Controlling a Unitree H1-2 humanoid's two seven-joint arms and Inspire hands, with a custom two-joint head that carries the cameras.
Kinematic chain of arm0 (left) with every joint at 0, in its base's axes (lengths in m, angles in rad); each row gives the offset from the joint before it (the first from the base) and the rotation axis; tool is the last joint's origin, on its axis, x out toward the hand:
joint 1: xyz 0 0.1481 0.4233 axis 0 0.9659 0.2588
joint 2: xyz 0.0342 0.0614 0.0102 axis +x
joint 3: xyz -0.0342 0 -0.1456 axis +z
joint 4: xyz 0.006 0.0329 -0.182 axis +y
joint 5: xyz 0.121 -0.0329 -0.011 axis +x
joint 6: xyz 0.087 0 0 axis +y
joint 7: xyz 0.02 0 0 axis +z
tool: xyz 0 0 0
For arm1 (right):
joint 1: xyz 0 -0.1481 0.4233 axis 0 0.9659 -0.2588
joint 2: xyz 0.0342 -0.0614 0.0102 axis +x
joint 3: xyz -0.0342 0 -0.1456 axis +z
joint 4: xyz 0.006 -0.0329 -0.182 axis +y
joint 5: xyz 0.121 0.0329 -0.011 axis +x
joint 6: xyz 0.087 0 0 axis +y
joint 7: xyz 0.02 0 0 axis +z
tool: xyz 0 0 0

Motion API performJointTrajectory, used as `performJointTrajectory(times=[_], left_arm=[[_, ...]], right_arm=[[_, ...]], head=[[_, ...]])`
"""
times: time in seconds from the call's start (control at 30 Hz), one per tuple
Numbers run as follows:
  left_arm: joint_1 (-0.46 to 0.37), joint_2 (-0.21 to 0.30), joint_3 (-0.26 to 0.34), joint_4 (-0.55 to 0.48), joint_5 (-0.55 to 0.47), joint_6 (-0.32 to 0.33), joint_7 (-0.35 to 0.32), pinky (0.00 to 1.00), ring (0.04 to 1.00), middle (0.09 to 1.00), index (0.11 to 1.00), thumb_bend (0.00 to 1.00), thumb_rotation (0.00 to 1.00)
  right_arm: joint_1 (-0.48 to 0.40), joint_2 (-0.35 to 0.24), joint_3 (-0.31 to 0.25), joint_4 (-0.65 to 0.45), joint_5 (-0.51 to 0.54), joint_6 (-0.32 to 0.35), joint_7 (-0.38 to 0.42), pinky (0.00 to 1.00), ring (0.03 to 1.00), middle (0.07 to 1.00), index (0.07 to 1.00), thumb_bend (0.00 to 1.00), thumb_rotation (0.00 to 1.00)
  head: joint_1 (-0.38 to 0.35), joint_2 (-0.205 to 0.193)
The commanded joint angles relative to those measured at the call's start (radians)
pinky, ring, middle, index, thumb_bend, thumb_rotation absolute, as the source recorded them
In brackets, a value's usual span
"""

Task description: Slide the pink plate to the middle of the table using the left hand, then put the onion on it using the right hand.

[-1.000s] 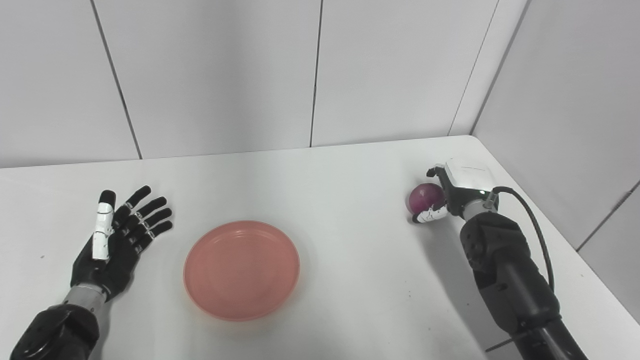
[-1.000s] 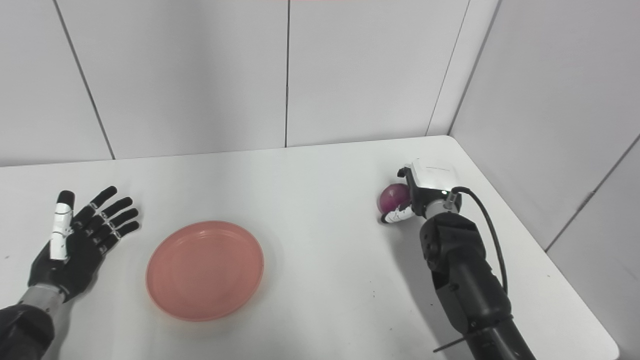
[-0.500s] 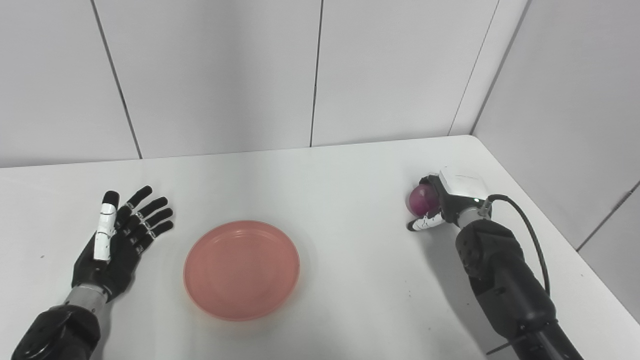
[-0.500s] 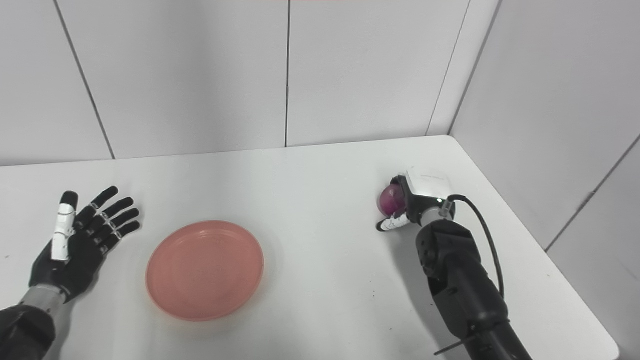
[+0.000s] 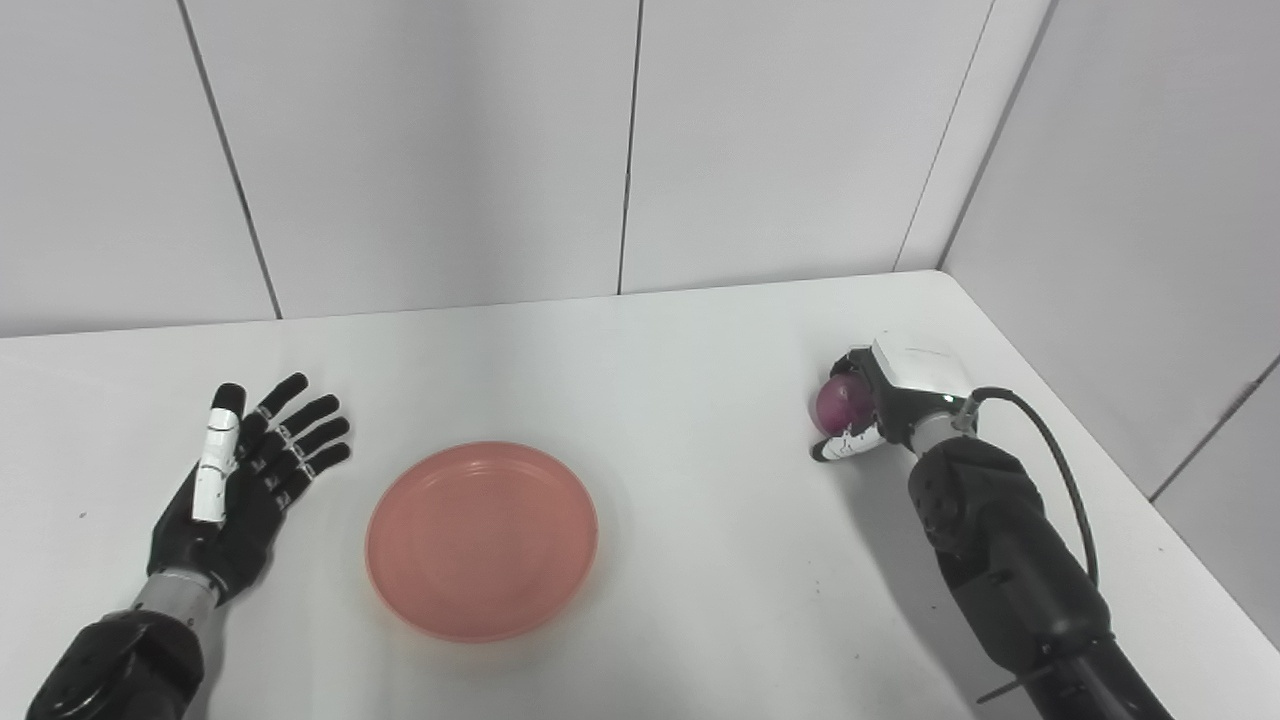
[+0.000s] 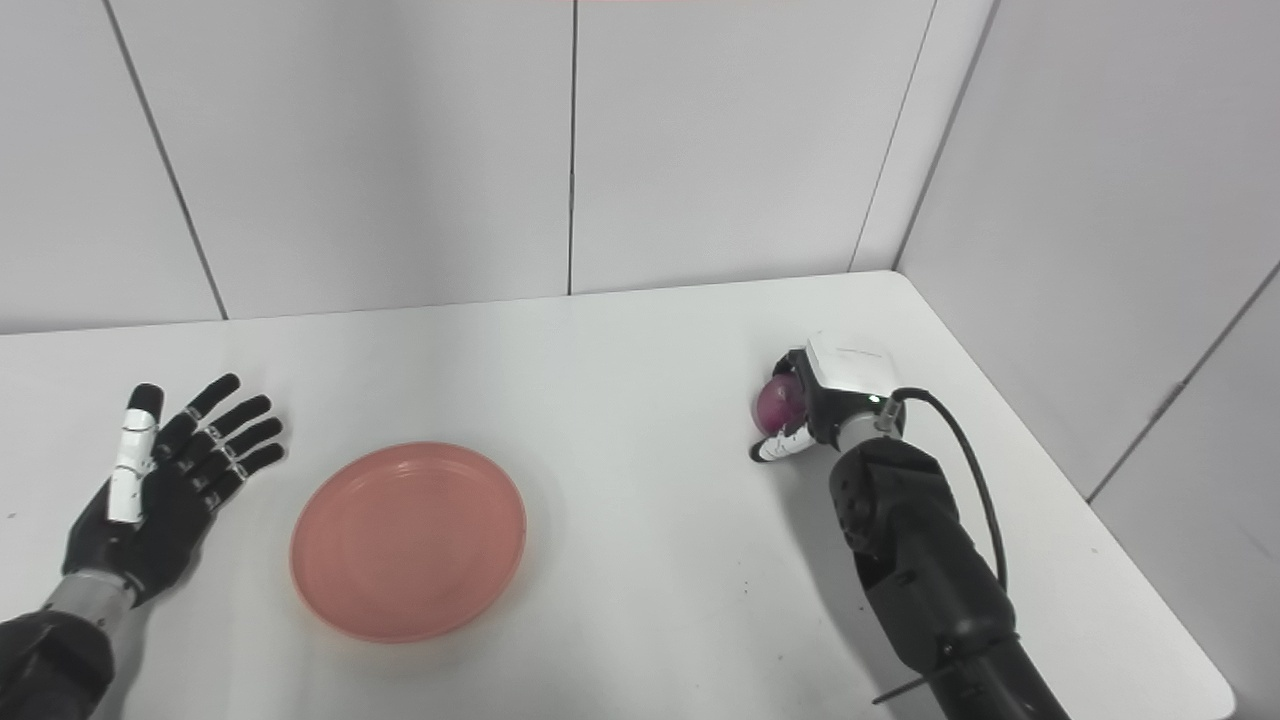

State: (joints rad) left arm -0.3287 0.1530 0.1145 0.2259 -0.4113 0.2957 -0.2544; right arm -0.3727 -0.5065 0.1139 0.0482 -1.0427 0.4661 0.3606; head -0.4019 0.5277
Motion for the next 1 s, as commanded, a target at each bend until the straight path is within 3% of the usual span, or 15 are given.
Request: performJointTrajectory(times=[0.0, 0.2, 0.23, 0.37, 0.63, 0.77, 0.97], left_arm=[[0.024, -0.003, -0.011, 0.021, 0.009, 0.072, 0.01, 0.8, 0.795, 0.804, 0.867, 0.77, 0.84], [0.024, -0.003, -0.012, 0.022, 0.008, 0.073, 0.013, 0.79, 0.787, 0.795, 0.859, 0.78, 0.84], [0.024, -0.003, -0.012, 0.021, 0.009, 0.072, 0.014, 0.79, 0.787, 0.795, 0.859, 0.77, 0.84], [0.024, -0.002, -0.013, 0.018, 0.008, 0.074, 0.014, 0.78, 0.783, 0.794, 0.86, 0.77, 0.84], [0.023, -0.002, -0.013, 0.022, 0.008, 0.071, 0.011, 0.78, 0.786, 0.796, 0.866, 0.77, 0.84], [0.023, -0.003, -0.013, 0.019, 0.009, 0.074, 0.015, 0.78, 0.787, 0.795, 0.864, 0.77, 0.84], [0.022, -0.003, -0.015, 0.021, 0.013, 0.072, 0.016, 0.78, 0.787, 0.798, 0.868, 0.77, 0.84]], right_arm=[[-0.019, -0.022, -0.001, 0.015, -0.001, 0.002, -0.007, 0.37, 0.491, 0.584, 0.642, 0.85, 0.12], [-0.019, -0.025, 0.003, 0.03, 0.018, 0.001, -0.029, 0.32, 0.418, 0.517, 0.624, 0.81, 0.07], [-0.019, -0.021, -0.001, 0.032, 0.018, 0.002, -0.032, 0.3, 0.391, 0.497, 0.62, 0.69, 0.03], [-0.017, -0.015, -0.012, 0.033, 0.024, 0.003, -0.037, 0.3, 0.391, 0.482, 0.606, 0.58, 0.0], [-0.012, -0.008, -0.033, 0.018, 0.025, 0.003, -0.001, 0.32, 0.415, 0.527, 0.593, 0.53, 0.0], [-0.012, -0.004, -0.044, 0.012, 0.033, 0.003, 0.014, 0.31, 0.395, 0.489, 0.535, 0.52, 0.0], [-0.018, -0.002, -0.037, -0.026, 0.015, 0.003, 0.044, 0.34, 0.442, 0.516, 0.477, 0.52, 0.0]], head=[[0.001, 0.0], [0.0, 0.002], [0.0, 0.002], [0.001, 0.003], [0.001, 0.004], [0.001, 0.004], [0.001, 0.005]])
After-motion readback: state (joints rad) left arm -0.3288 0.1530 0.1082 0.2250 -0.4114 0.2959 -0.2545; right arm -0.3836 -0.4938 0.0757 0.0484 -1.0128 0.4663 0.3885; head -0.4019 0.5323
